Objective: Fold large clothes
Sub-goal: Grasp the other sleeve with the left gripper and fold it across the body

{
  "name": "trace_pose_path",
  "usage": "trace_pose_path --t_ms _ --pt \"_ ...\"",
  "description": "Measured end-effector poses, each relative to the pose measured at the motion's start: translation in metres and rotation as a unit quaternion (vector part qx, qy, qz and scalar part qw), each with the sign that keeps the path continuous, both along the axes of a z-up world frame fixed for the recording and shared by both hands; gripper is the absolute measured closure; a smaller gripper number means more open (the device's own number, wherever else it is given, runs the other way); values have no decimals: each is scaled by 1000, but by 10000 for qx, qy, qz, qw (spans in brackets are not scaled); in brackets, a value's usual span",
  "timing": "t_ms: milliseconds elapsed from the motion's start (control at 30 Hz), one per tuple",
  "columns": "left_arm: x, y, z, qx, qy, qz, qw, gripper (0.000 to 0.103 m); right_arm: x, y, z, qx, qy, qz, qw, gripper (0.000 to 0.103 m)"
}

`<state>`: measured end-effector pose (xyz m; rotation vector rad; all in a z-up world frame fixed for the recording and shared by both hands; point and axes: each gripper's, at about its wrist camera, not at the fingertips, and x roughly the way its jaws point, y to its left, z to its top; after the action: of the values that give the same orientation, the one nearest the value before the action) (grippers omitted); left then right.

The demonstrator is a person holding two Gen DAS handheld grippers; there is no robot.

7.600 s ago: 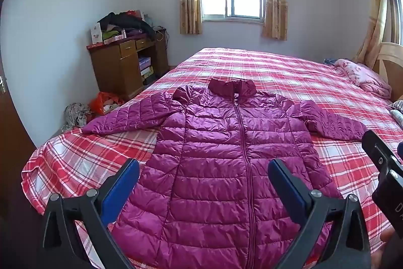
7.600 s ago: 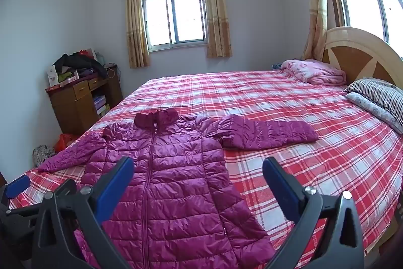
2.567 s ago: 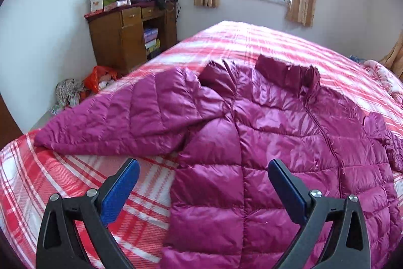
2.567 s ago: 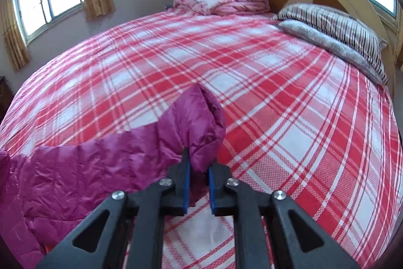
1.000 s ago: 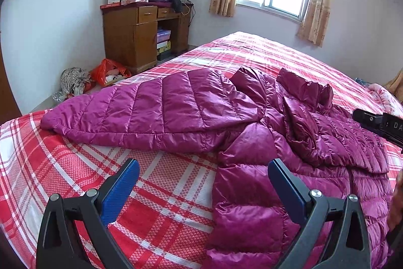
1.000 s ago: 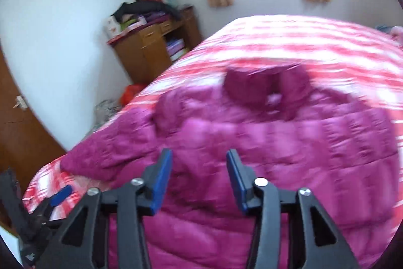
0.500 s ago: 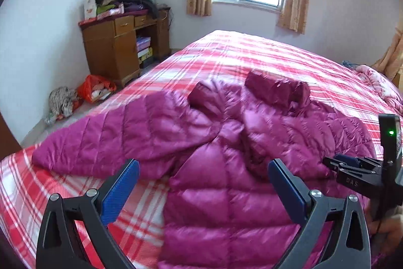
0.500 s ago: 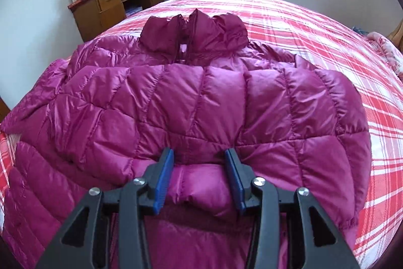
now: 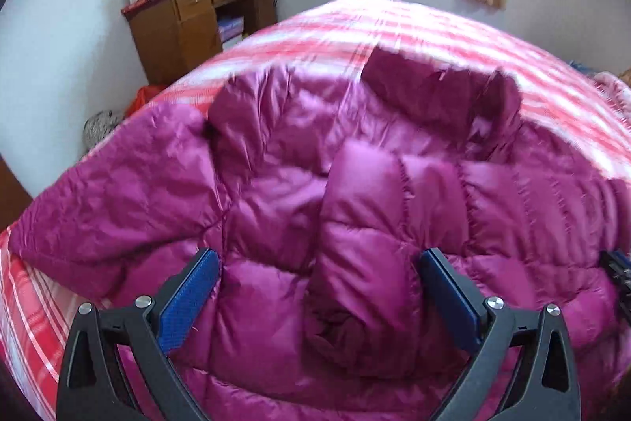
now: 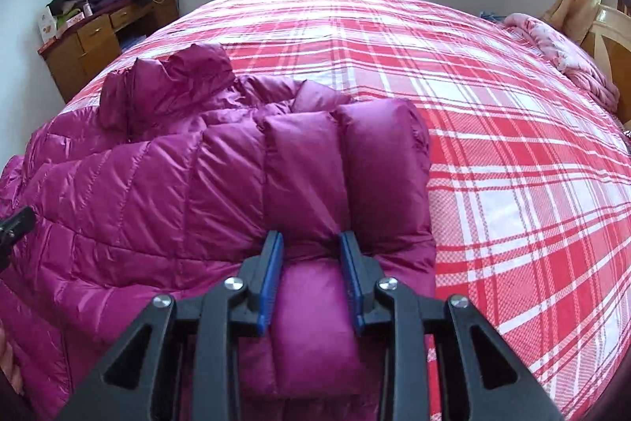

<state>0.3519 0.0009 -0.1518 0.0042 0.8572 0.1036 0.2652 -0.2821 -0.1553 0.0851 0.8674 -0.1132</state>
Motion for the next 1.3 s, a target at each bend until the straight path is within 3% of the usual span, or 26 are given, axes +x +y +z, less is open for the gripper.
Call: trace_pose_path --t_ms 167,233,300,367,433,567,633,733,833,900,1100,1133,1167,1200,1267,1300 --pt "-5 4 3 -72 -50 -13 10000 1 0 6 -4 -410 -75 1 9991 67" --pt "-20 24 19 -317 -377 186 9986 1 0 9 -8 -521 -105 -21 9986 66" --pt "-36 56 39 -567 -725 477 9946 1 -4 9 -7 -543 -140 -78 9984 54" --pt "-48 97 57 -813 -956 828 9886 1 -5 8 -4 -423 -179 -84 9989 28" --pt "-56 139 70 -923 -1115 1293 9810 1 -5 6 -4 -299 -191 -1 9994 22" --pt "-66 235 72 -900 -1116 2606 9548 1 -6 8 -3 -321 -212 15 9993 20" --pt "-64 278 63 -715 -904 3346 9353 1 -5 9 -3 -346 -198 17 9992 20" --pt "-59 322 39 -890 -352 3948 9138 1 -4 10 -4 -391 -191 12 9991 19" --pt "-59 346 17 -1189 -208 4306 8944 1 -3 11 -5 -419 -182 12 9990 19" --pt "-53 355 8 -1277 -180 4356 8909 5 -2 11 -5 -431 -178 11 9989 19" --pt "-39 356 5 -833 -268 4387 8944 23 -1 11 -6 -437 -174 14 9989 18" --pt "-38 354 5 -786 -301 4349 8965 33 -1 11 -6 -443 -174 13 9989 18" --pt "-34 355 5 -883 -328 4259 8999 57 -1 11 -6 -447 -175 12 9988 18" --pt "-35 356 3 -1119 -308 4147 9025 67 -1 11 -6 -444 -176 12 9989 18" --pt "-38 364 -8 -1598 -305 4064 8991 73 -1 11 -7 -437 -181 12 9989 18" --pt "-40 364 -9 -1636 -395 4054 8985 74 -1 11 -7 -435 -180 13 9989 18"
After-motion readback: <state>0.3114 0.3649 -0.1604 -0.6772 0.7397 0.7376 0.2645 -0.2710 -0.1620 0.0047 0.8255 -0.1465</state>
